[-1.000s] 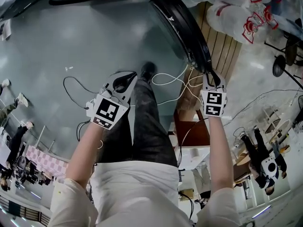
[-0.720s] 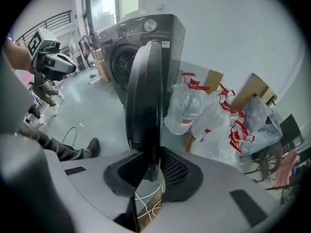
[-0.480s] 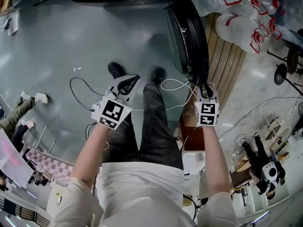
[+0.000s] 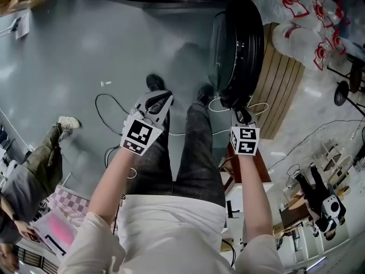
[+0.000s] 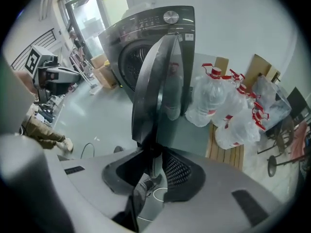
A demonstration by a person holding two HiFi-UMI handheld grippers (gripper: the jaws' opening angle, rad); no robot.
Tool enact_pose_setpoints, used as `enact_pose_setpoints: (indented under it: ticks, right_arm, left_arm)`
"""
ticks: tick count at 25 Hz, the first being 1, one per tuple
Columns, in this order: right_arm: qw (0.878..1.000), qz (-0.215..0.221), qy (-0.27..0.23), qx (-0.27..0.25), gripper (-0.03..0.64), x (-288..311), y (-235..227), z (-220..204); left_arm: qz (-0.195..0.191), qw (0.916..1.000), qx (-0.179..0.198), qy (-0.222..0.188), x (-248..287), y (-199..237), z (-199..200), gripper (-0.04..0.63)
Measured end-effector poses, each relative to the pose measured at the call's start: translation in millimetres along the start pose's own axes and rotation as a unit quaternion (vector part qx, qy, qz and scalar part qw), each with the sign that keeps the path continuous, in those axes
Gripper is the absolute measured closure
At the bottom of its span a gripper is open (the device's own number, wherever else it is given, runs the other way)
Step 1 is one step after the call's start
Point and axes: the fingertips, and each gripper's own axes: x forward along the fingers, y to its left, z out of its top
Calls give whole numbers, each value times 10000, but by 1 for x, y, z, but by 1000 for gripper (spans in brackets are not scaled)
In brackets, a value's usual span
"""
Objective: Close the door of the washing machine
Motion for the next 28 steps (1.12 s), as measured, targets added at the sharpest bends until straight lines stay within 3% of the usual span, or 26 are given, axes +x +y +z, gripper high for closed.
enact_pose_setpoints:
  ticks: [16, 28]
  right_arm:
    - [9943, 922, 146, 522, 460, 59, 165, 85]
    - [9896, 1267, -9, 683, 454, 103, 239, 178]
  left_arm:
    - [239, 9988, -422, -118, -65, 104, -33, 581]
    - [572, 9941, -850, -363, -104, 178, -39, 581]
